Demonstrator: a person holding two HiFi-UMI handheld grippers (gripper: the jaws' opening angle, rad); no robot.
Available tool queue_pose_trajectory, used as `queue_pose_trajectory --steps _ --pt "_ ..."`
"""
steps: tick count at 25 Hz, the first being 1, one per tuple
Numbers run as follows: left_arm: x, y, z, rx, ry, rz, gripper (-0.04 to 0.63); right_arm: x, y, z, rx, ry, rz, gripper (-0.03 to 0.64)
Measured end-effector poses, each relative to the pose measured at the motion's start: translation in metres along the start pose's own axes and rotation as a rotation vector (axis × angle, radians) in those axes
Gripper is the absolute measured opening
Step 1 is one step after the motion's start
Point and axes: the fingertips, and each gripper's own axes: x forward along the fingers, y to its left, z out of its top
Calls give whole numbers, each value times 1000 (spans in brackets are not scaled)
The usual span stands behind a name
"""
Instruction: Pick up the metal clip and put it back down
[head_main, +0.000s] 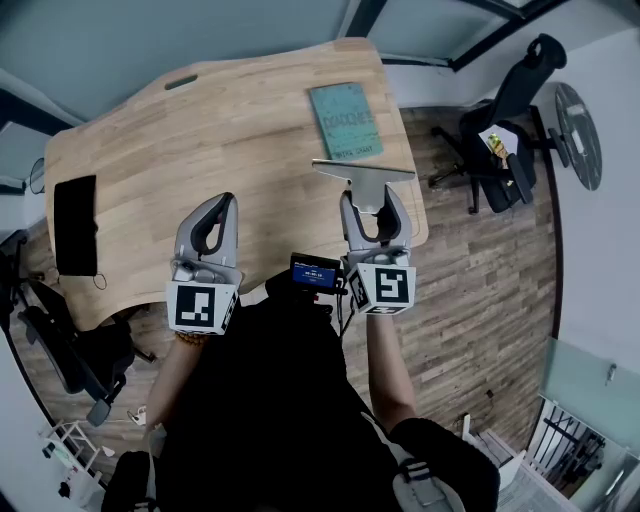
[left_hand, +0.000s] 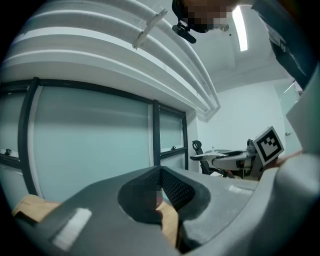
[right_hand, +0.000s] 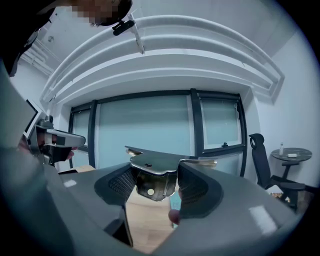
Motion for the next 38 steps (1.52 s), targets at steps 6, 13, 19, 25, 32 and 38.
queue_pose_trajectory --steps 6,13,19,25,32,38 --pt "-3 -4 -7 -3 22 -2 0 7 -12 -41 20 87 -8 281" --pt "-5 -10 -14 -9 39 -15 0 18 -21 -82 34 164 6 281" --pt "-4 -17 -24 -4 56 -33 0 22 -34 -128 49 242 26 281" --pt "-1 -18 -25 0 84 -36 0 28 -44 -177 72 329 71 281" --pt "1 -16 -34 5 88 -28 0 28 -42 -235 92 444 92 281" --pt "2 -12 -38 0 97 -16 0 30 -34 -279 85 537 131 281"
